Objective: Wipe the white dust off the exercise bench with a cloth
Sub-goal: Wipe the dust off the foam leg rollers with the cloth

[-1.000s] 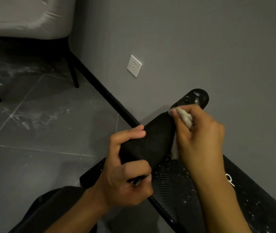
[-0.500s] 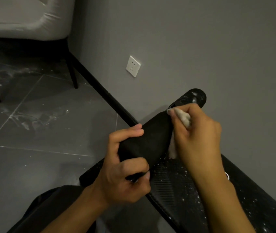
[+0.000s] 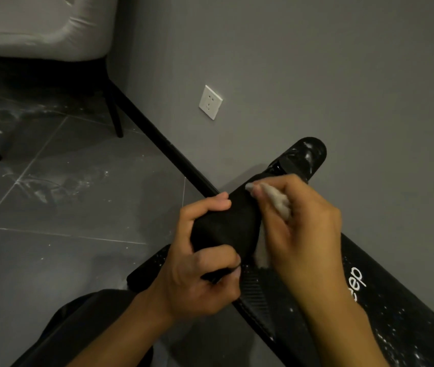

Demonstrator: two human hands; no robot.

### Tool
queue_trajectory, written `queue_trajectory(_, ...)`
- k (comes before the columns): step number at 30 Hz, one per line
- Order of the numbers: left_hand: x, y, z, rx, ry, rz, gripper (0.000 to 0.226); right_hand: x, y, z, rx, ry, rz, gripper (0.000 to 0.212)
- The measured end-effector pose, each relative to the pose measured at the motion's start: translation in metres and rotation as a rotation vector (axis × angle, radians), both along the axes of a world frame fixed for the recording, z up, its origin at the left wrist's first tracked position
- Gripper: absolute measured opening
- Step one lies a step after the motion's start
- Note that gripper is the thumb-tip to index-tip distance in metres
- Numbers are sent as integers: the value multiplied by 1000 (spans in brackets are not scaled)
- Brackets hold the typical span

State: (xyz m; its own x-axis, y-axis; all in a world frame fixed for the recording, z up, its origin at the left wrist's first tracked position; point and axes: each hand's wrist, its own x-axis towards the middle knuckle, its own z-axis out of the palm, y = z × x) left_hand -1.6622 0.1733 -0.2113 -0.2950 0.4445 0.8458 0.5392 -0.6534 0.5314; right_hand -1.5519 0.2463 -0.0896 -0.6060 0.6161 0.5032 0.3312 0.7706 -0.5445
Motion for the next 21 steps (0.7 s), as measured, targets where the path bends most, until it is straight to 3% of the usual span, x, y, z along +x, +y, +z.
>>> queue_trajectory(5,-3,-1,-7,-27,33,-4,23,19,-43,-1,-98,-41,209,12)
queue_trajectory(13,-4,-6,0,-46,26,-30,33,-1,-10,1,0,-5,-33,9)
queue_trajectory(17,-5,-7,-6,-68,50,-26,34,6,-32,-5,-23,33,61,11)
queue_trajectory(21,-6,-7,-8,-84,35,-28,17,15,-43,-4,-83,41,151,12)
